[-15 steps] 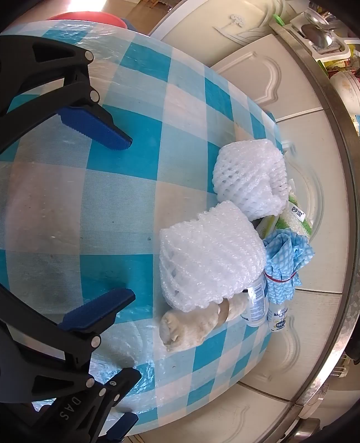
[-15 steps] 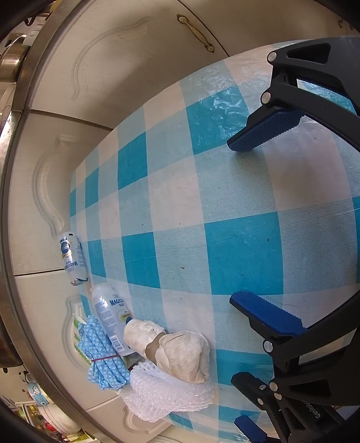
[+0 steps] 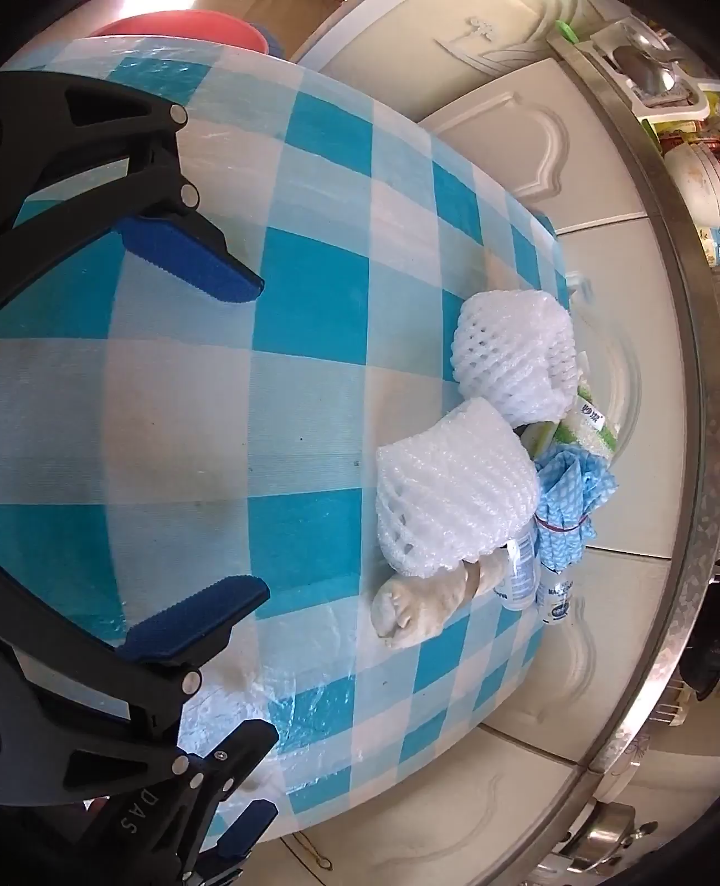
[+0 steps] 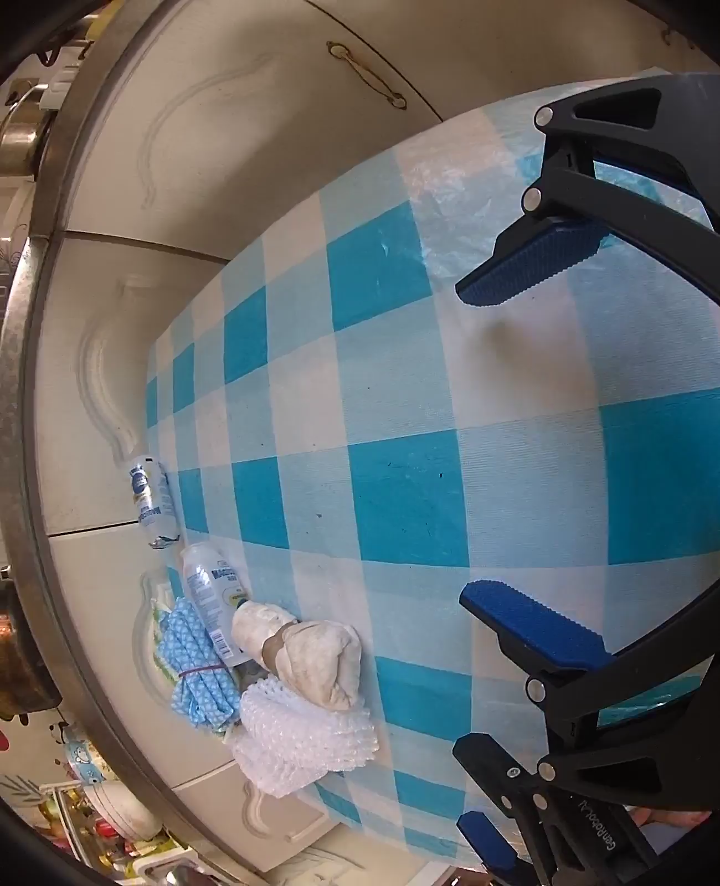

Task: Collect trash

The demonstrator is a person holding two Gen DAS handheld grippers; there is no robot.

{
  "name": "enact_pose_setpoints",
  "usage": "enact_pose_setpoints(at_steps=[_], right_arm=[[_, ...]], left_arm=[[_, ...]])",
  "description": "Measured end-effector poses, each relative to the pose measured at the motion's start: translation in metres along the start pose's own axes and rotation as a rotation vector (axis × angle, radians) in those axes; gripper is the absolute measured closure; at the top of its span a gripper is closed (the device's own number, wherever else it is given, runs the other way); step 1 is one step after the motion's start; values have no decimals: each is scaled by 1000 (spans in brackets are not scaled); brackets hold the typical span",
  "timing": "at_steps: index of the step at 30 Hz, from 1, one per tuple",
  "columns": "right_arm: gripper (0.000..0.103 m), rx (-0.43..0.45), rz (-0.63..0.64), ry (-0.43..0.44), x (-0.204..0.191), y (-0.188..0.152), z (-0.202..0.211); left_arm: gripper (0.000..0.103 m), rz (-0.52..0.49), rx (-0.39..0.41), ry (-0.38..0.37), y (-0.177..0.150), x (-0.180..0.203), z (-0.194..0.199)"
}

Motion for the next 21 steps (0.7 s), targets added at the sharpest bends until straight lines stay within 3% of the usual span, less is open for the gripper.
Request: enact_pose_setpoints(at_steps=[6, 13, 21], right_arm=[[5, 203, 21, -10, -4, 39, 65], [5, 425, 33, -2, -10, 93, 154], [5, 649, 21, -34, -1, 138, 254]], left_arm=[[4, -10, 135, 3, 36, -11, 51], [3, -4, 349, 21, 84, -30, 129], [3, 25, 493, -1, 116, -47, 196]])
Point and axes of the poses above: each gripper's, at about its wrist camera, not at the fingertips, and z roughly against the way its jaws point, x to its right, y to its top, the point moved 9 cm from there along -z, roughly the way its jaws point, and after that the axes turned 15 degrees about x, right-handed, at the moved point
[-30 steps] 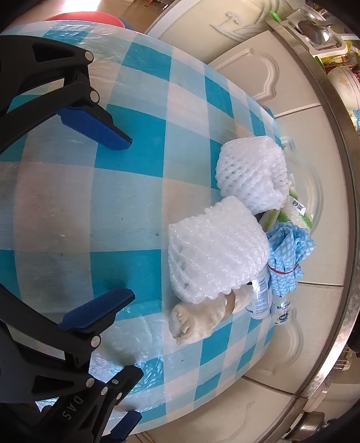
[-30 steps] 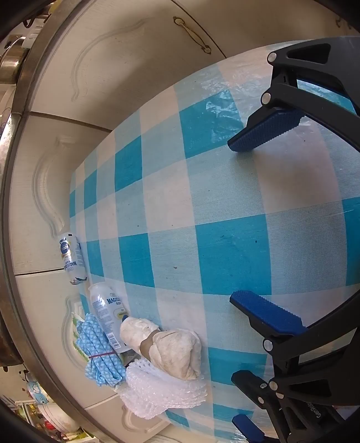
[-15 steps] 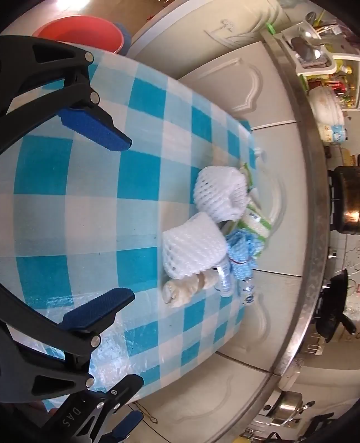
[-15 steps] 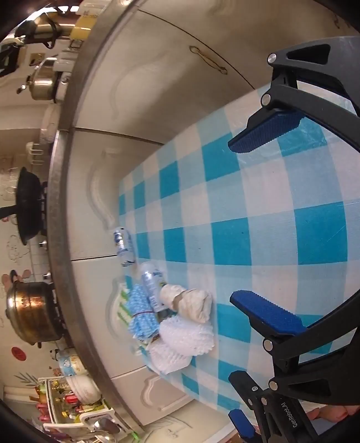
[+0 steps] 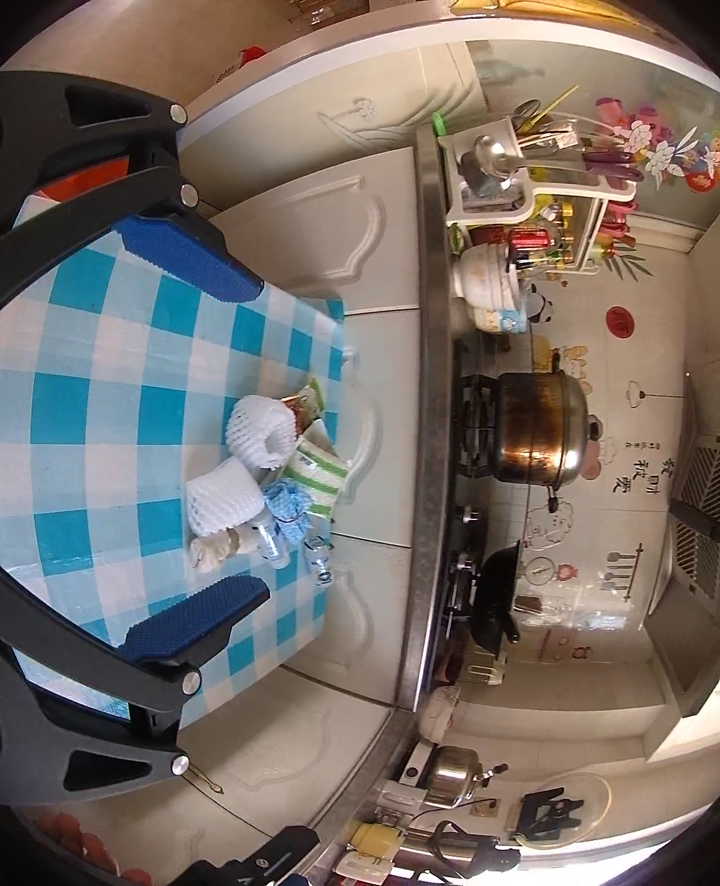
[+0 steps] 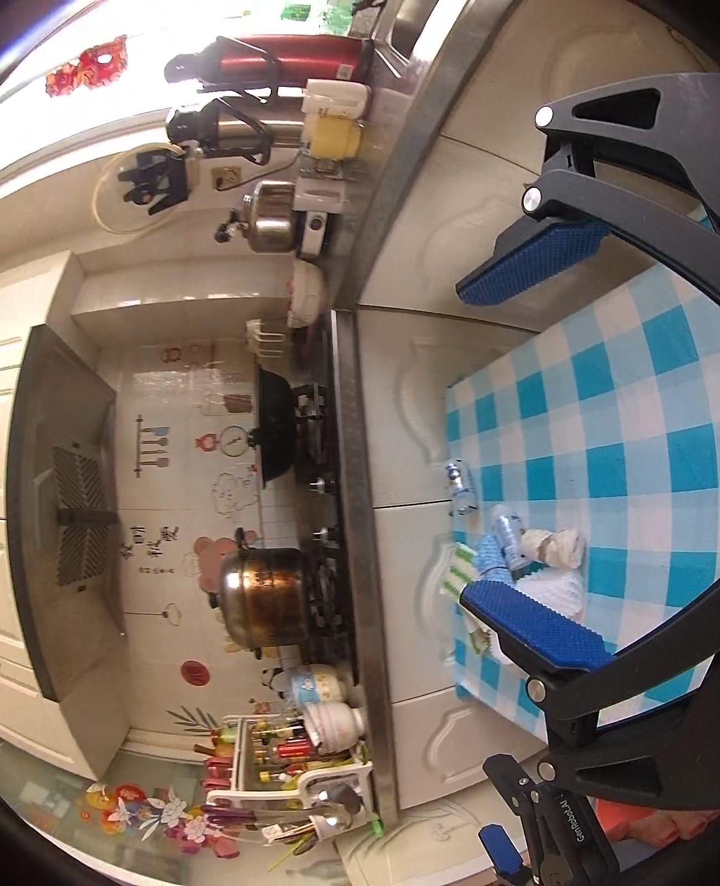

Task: Collect trash

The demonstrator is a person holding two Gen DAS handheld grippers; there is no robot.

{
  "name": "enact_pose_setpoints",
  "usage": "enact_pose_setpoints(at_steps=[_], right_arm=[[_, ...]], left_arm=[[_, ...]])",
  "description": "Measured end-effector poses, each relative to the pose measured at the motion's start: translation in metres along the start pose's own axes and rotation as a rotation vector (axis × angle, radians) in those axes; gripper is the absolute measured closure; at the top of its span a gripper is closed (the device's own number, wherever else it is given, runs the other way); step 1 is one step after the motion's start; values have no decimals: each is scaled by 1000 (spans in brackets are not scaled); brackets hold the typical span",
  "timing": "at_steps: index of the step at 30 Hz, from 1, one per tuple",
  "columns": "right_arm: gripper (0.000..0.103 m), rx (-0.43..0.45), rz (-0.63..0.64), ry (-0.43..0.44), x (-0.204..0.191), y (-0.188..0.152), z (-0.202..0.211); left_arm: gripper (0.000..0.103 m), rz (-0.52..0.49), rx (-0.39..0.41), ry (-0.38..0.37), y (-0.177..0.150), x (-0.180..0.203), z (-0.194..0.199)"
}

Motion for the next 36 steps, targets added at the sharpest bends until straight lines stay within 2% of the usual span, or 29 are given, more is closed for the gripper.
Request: enact_pose_setpoints(at_steps=[6, 11, 21, 25, 36], right_arm=[[5, 120, -5, -19, 11, 55, 36], [5, 176, -20, -39, 16, 80, 57], [5, 284, -8, -87, 25, 116, 85], [5, 297, 2, -96, 25, 120, 89], [5, 263, 24, -122, 24, 115, 81]], left_arm=[[3, -14, 116, -2, 37, -2, 34], [3, -4, 183, -9, 62, -6, 58], [3, 14, 243, 9, 89, -20, 80], [3, 8, 250, 9, 91, -21, 86], [3, 5, 267, 22, 95, -24, 97]])
Point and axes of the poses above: each gripper's, at about its wrist camera, not at the fingertips, and z roughly against the way its jaws point, x to its right, y to its top, the point moved 9 cm from there along -z, roughly the way its jaws point, and after that the axes turned 15 degrees about x, right-handed, at the moved point
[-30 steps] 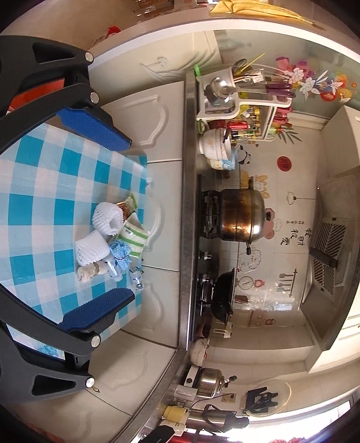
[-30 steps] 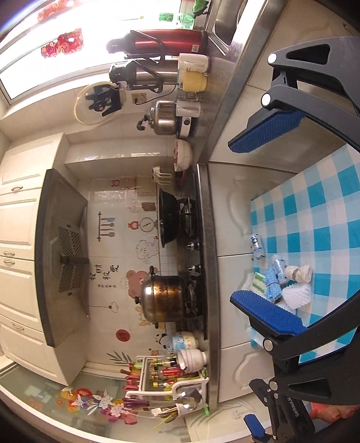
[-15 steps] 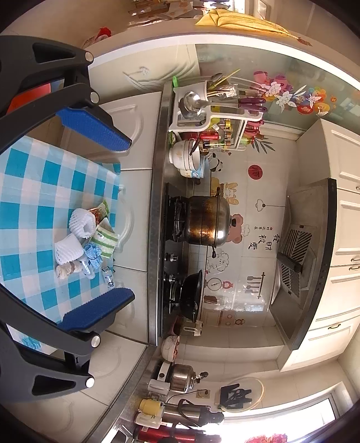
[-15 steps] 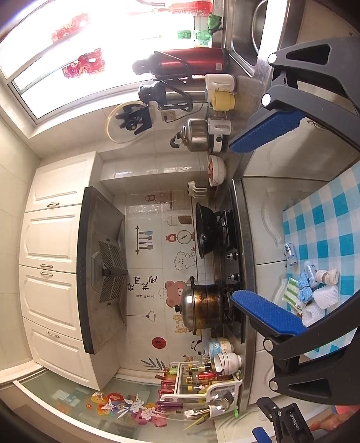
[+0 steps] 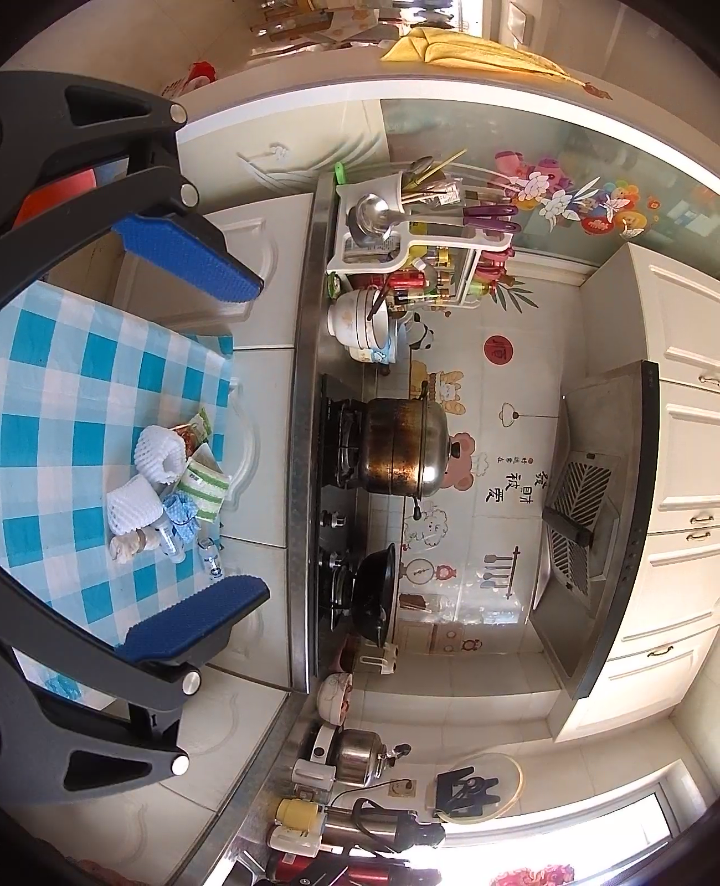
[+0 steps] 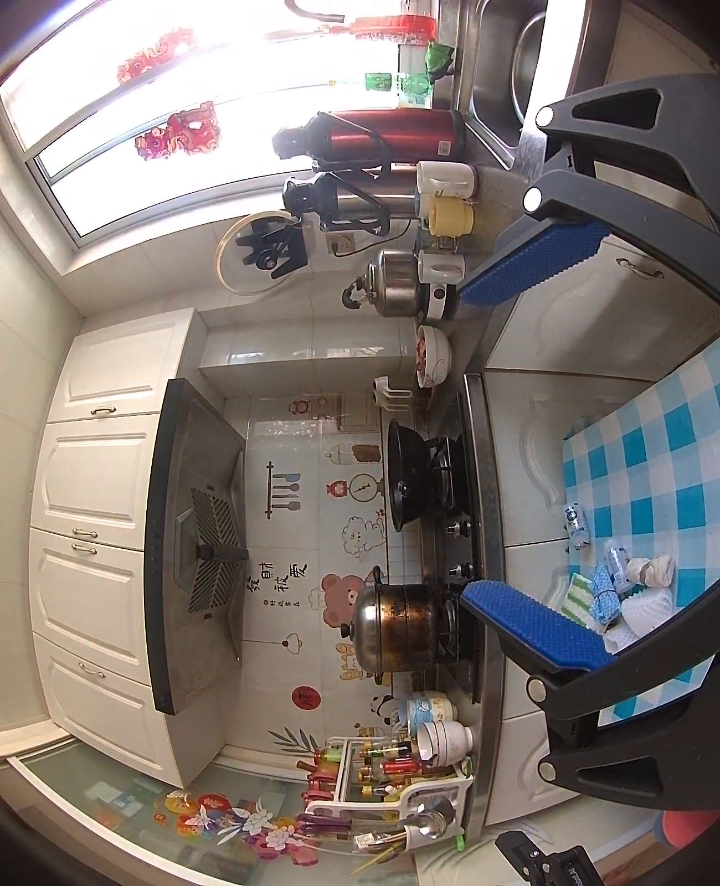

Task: Collect trash

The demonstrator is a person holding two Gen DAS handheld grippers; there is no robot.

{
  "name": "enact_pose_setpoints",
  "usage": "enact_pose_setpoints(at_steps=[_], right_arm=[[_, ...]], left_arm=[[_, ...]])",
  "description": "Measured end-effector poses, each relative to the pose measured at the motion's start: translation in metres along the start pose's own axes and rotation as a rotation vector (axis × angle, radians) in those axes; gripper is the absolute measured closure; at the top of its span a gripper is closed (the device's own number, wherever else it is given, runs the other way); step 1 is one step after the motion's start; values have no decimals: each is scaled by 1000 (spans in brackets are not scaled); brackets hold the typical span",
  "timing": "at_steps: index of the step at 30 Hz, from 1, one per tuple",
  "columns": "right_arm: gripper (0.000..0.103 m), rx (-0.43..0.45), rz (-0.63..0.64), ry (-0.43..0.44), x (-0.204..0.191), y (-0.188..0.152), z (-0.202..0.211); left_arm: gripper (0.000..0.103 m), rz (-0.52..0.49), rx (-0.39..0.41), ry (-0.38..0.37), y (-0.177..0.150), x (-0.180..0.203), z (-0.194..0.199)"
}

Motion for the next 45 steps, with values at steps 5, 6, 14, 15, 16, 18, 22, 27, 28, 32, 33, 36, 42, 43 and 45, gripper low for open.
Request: enact_pose_setpoints(at_steps=[5, 6, 14, 15, 16, 18, 22, 27, 28, 32, 33, 36, 42, 43, 45], right_arm=[[5, 21, 18, -6, -3, 0, 0], [5, 24, 22, -7, -4, 1, -1], [5, 27, 27, -5, -6, -1, -4], [5, 27, 23, -4, -6, -1, -4], [5, 26, 22, -5, -6, -2, -5], [5, 25, 23, -5, -7, -2, -6], [5, 19, 26, -3, -9, -6, -9], [5, 0, 29, 5, -13, -14, -13], [5, -6, 31, 8, -15, -16, -14], [5, -30, 37, 22, -23, -28, -18], [5, -38, 41, 27, -25, -32, -18], [5, -54, 49, 42, -34, -39, -21], [5, -80, 58, 64, -47, -52, -28], [5, -84, 59, 67, -49, -54, -29], [5, -91, 61, 73, -52, -59, -32]], left_arm=[[3, -8, -1, 1, 0, 0, 0], [3, -8, -3, 0, 0, 0, -1], [3, -15, -2, -2, 0, 4, -3], [3, -14, -1, -3, 0, 4, -3], [3, -15, -1, -4, 0, 5, -4], [3, -18, 0, -3, 0, 6, -5], [3, -14, -5, -6, 0, 6, -6], [3, -11, -15, -4, -3, 8, -11], [3, -9, -17, -5, -4, 8, -12], [3, -6, -25, -8, -8, 9, -15], [3, -7, -26, -7, -10, 10, -16], [3, -6, -36, -10, -14, 13, -19], [3, -9, -64, -18, -27, 19, -27], [3, -8, -67, -19, -29, 19, -29], [3, -5, -75, -17, -34, 19, -32]])
Point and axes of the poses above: each gripper's, at about its wrist camera, not at the fingertips, and z roughly against the way its jaws point, x to its right, y to its top, the point moved 9 cm from there along -z, roughly the way its jaws point, and after that the axes turned 15 degrees about x, right-handed, at the moved point
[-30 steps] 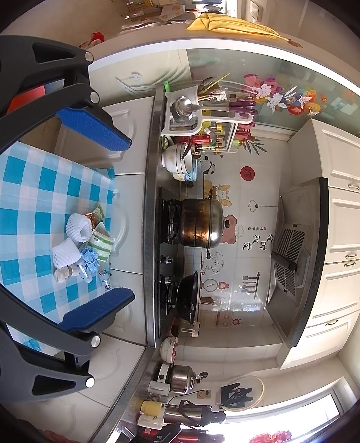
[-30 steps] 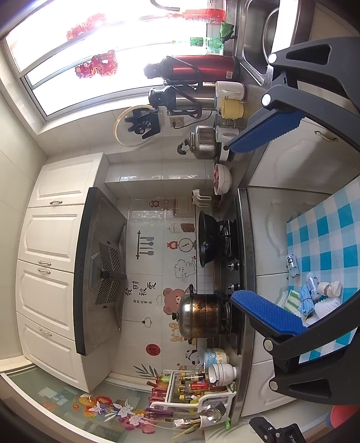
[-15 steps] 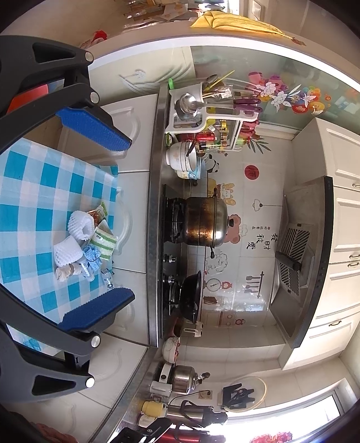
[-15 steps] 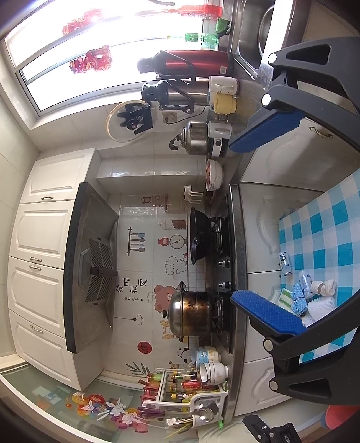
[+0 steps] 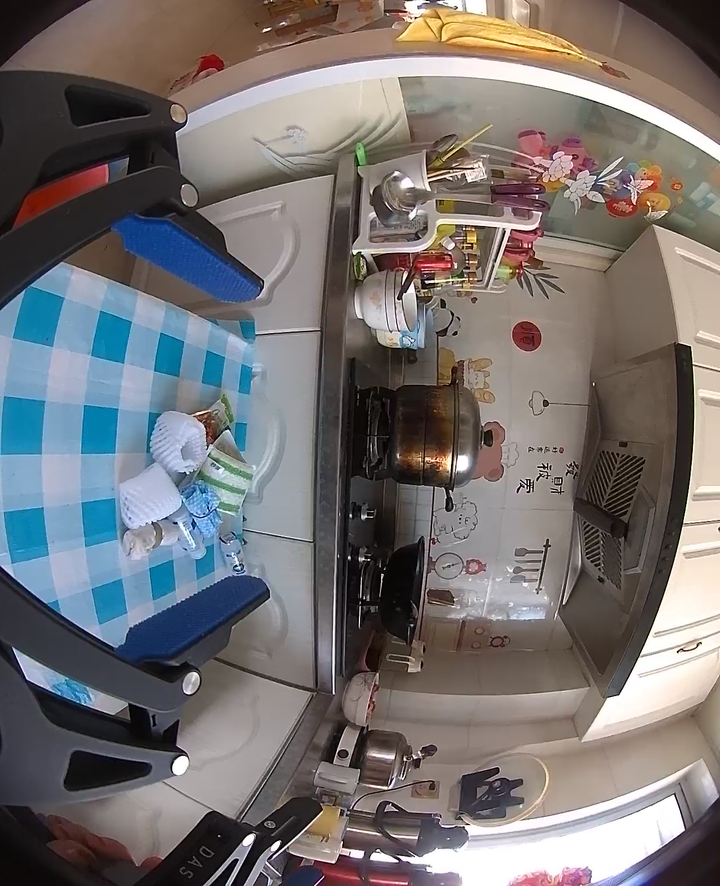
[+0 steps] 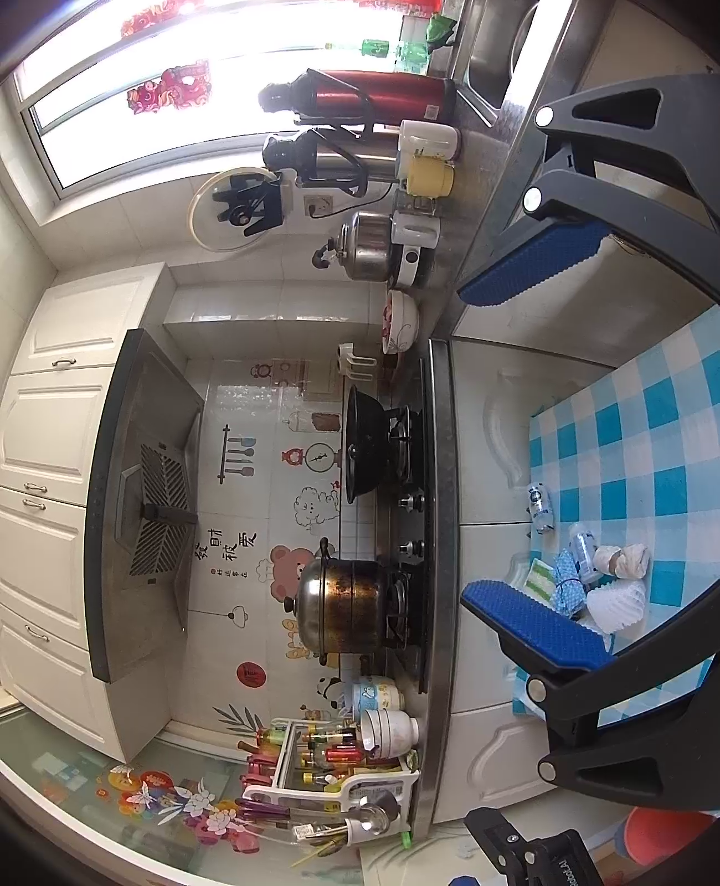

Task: Collect trash

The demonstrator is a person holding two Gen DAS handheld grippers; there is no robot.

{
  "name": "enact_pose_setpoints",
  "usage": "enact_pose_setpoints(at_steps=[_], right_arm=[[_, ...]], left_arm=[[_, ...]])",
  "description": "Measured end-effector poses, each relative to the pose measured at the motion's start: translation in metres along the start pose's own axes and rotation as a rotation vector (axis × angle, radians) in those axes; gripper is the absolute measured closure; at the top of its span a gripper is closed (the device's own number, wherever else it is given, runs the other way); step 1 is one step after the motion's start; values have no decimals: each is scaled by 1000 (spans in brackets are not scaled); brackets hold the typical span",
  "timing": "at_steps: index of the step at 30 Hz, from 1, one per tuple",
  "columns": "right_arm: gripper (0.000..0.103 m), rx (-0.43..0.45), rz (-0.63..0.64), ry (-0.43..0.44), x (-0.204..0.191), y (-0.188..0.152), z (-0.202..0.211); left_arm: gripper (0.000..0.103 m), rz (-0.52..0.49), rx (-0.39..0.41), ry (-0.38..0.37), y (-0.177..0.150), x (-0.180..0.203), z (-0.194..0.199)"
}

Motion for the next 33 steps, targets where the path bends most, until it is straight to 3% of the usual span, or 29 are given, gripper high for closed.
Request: enact_pose_setpoints(at_steps=[11, 23, 30, 33], right_arm=[[5, -111, 3, 60, -20, -52, -30], [5, -429, -278, 277, -39, -192, -80], [5, -601, -460, 364, -57, -257, -102], [5, -636, -535, 398, -64, -270, -109]], left_arm=[[3, 21, -91, -9, -47, -4, -27], [3, 15, -295, -17, -165, -40, -65], [3, 142, -436, -32, -204, -50, -104], [3, 203, -471, -94, -214, -36, -114]])
Point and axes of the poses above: each gripper's, at about its wrist camera, not at the fingertips, and z roughly against the way its jaws point, x to its right, y to its top, the point moved 9 cm from there along -z, roughly the way its jaws point, and after that the axes turned 15 degrees about x, right-handed, at the moved point
